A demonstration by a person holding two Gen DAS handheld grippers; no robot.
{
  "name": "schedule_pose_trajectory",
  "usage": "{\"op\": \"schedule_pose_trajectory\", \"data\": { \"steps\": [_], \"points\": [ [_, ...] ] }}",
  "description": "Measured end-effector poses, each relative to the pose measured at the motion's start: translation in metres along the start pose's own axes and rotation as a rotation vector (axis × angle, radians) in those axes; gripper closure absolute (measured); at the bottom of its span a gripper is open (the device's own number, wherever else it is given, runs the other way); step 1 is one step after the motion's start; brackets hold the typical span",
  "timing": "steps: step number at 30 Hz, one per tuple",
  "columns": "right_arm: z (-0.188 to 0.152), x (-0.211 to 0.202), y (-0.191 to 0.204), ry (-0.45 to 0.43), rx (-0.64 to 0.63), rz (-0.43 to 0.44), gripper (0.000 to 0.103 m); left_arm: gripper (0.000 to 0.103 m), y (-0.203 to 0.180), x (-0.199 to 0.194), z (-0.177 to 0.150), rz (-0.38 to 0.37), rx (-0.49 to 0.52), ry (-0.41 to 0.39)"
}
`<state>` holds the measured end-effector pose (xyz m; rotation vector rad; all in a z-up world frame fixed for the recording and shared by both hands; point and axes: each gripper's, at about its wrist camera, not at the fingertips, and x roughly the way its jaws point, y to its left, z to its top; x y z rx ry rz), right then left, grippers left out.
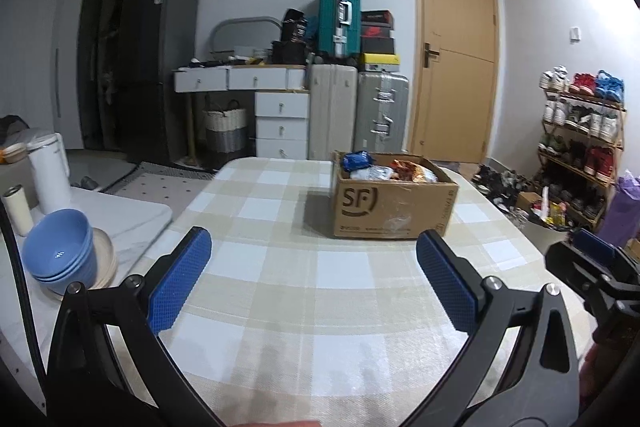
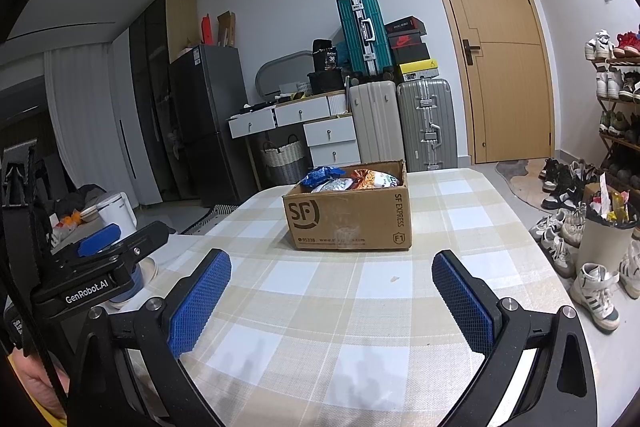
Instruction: Organize snacks
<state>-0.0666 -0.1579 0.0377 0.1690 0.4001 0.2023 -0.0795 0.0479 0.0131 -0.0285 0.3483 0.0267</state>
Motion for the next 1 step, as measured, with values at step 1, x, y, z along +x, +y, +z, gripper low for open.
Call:
{"op": "schedule_pose_trajectory", "data": {
  "steps": [1],
  "points": [
    [-0.0001,0.0002,0.0001,0.001,0.0,0.001,0.0,0.0,0.0009,0.0005,-0.0005,0.003,0.0,-0.003]
  ]
}}
